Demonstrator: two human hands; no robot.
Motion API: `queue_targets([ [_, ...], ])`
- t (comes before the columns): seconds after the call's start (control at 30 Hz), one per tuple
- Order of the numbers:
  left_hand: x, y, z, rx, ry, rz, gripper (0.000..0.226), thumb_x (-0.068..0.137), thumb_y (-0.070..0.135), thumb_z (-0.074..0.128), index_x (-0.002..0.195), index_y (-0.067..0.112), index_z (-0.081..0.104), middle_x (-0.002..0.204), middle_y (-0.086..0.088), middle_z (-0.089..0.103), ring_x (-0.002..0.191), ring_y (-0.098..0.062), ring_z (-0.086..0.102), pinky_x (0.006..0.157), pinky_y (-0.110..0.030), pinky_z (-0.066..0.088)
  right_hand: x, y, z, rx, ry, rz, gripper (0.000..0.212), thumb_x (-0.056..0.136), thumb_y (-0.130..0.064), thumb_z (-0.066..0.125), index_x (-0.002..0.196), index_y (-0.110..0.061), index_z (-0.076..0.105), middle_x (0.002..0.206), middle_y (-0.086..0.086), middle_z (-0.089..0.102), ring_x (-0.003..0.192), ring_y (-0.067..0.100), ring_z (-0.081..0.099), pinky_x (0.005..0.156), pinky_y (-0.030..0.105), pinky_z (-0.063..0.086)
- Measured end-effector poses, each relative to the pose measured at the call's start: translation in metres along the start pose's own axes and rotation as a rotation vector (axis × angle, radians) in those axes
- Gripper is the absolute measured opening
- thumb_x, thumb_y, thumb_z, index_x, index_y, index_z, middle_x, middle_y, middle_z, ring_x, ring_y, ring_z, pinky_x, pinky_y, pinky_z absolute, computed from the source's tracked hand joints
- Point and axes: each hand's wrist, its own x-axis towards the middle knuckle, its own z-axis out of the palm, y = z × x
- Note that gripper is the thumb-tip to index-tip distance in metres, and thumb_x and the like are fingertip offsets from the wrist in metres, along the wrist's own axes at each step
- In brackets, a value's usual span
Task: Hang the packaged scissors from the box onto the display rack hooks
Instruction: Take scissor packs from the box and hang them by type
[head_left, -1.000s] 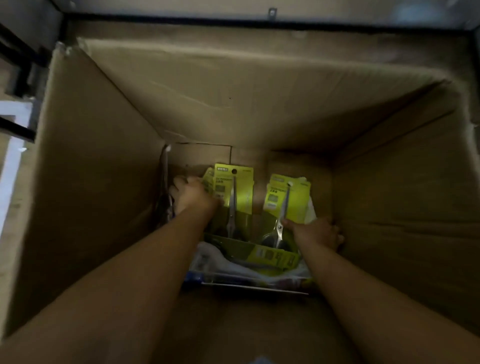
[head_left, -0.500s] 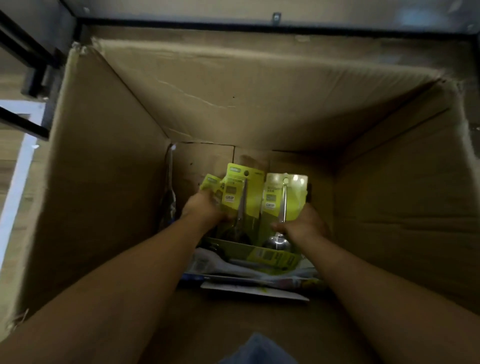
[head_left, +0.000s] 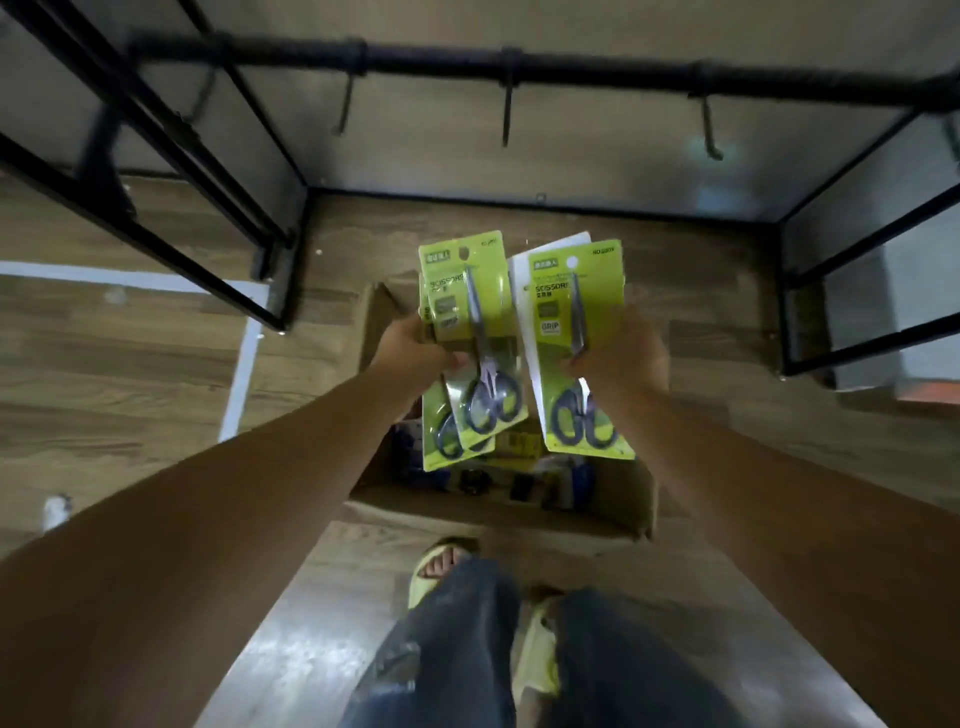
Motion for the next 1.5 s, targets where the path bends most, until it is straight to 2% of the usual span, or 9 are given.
queue_targets([
  [0.17, -0.133, 0.143, -0.042, -0.050, 0.016, 0.007, 0.030, 0.073, -0.020, 0.062, 0.087, 0.007, 0.065, 0.056, 0.007, 0.062, 0.043, 0.000, 0.056, 0.041, -0.010, 0.044, -0.100, -0.116, -0.114, 0.069, -0.003, -0.050, 0.040, 0.061, -0.004, 0.076, 0.088, -0.021, 0.053, 0.069, -0.007, 0.055, 0.077, 0.023, 0.061, 0.056, 0.023, 0.044],
  [0.3, -0.231, 0.235, -0.061, -0.132, -0.084, 0.081, 0.030, 0.080, -0.021, 0.049, 0.076, 0.007, 0.060, 0.052, 0.007, 0.065, 0.049, -0.009, 0.063, 0.047, -0.016, 0.051, -0.173, -0.186, -0.197, 0.109, -0.093, -0.190, 0.043, 0.061, -0.006, 0.081, 0.100, -0.009, 0.063, 0.087, 0.009, 0.067, 0.081, 0.026, 0.065, 0.066, 0.036, 0.055],
  [0.4, -0.289, 0.290, -0.076, -0.142, -0.091, 0.140, 0.026, 0.083, -0.011, 0.054, 0.079, 0.012, 0.065, 0.070, 0.000, 0.069, 0.070, -0.017, 0.065, 0.075, -0.029, 0.052, -0.216, -0.225, -0.252, 0.196, -0.074, -0.338, 0.036, 0.062, 0.001, 0.078, 0.091, -0.010, 0.060, 0.087, 0.007, 0.067, 0.084, 0.026, 0.065, 0.072, 0.038, 0.055],
  [0.53, -0.343, 0.345, -0.093, -0.344, -0.164, 0.145, 0.020, 0.088, 0.000, 0.050, 0.094, 0.010, 0.066, 0.076, -0.002, 0.072, 0.070, -0.019, 0.067, 0.070, -0.028, 0.054, -0.257, -0.272, -0.307, 0.453, -0.068, -0.383, 0.050, 0.059, 0.005, 0.079, 0.101, -0.011, 0.057, 0.096, 0.003, 0.068, 0.083, 0.012, 0.064, 0.064, 0.017, 0.051],
  [0.7, -0.397, 0.394, -0.088, -0.506, -0.206, 0.217, 0.029, 0.096, 0.025, 0.048, 0.119, 0.011, 0.058, 0.107, -0.011, 0.065, 0.093, -0.026, 0.061, 0.080, -0.039, 0.049, -0.299, -0.323, -0.355, 0.632, -0.187, -0.408, 0.053, 0.061, 0.010, 0.076, 0.108, -0.008, 0.059, 0.107, 0.011, 0.068, 0.107, 0.029, 0.060, 0.095, 0.043, 0.046],
  [0.93, -0.432, 0.420, -0.077, -0.605, -0.258, 0.347, 0.058, 0.070, 0.059, 0.054, 0.108, 0.017, 0.066, 0.101, -0.007, 0.072, 0.084, -0.020, 0.071, 0.067, -0.033, 0.057, -0.341, -0.351, -0.384, 0.736, -0.227, -0.557, 0.040, 0.064, 0.010, 0.072, 0.094, -0.014, 0.061, 0.086, -0.001, 0.074, 0.085, 0.015, 0.069, 0.082, 0.034, 0.051],
  [1.17, -0.427, 0.395, -0.084, -0.627, -0.304, 0.338, 0.035, 0.088, 0.039, 0.054, 0.110, 0.013, 0.063, 0.098, -0.005, 0.073, 0.075, -0.019, 0.072, 0.055, -0.030, 0.057, -0.340, -0.349, -0.358, 0.728, -0.204, -0.581, 0.046, 0.064, 0.010, 0.075, 0.103, -0.008, 0.060, 0.094, 0.007, 0.072, 0.089, 0.024, 0.069, 0.085, 0.045, 0.054],
  [1.27, -0.414, 0.375, -0.100, -0.665, -0.225, 0.297, 0.044, 0.085, 0.039, 0.056, 0.118, 0.012, 0.061, 0.112, -0.011, 0.069, 0.091, -0.023, 0.070, 0.071, -0.035, 0.057, -0.329, -0.345, -0.330, 0.727, -0.184, -0.498, 0.046, 0.065, 0.008, 0.076, 0.103, -0.010, 0.057, 0.101, 0.008, 0.070, 0.097, 0.028, 0.065, 0.092, 0.047, 0.049],
  [1.5, -0.377, 0.336, -0.169, -0.712, 0.046, 0.207, 0.035, 0.084, 0.027, 0.066, 0.113, 0.007, 0.064, 0.108, -0.017, 0.069, 0.091, -0.030, 0.069, 0.077, -0.045, 0.055, -0.307, -0.370, -0.267, 0.572, -0.156, -0.571, 0.101, 0.063, 0.013, 0.075, 0.142, -0.025, 0.025, 0.112, -0.008, 0.061, 0.101, 0.012, 0.059, 0.074, 0.020, 0.044],
])
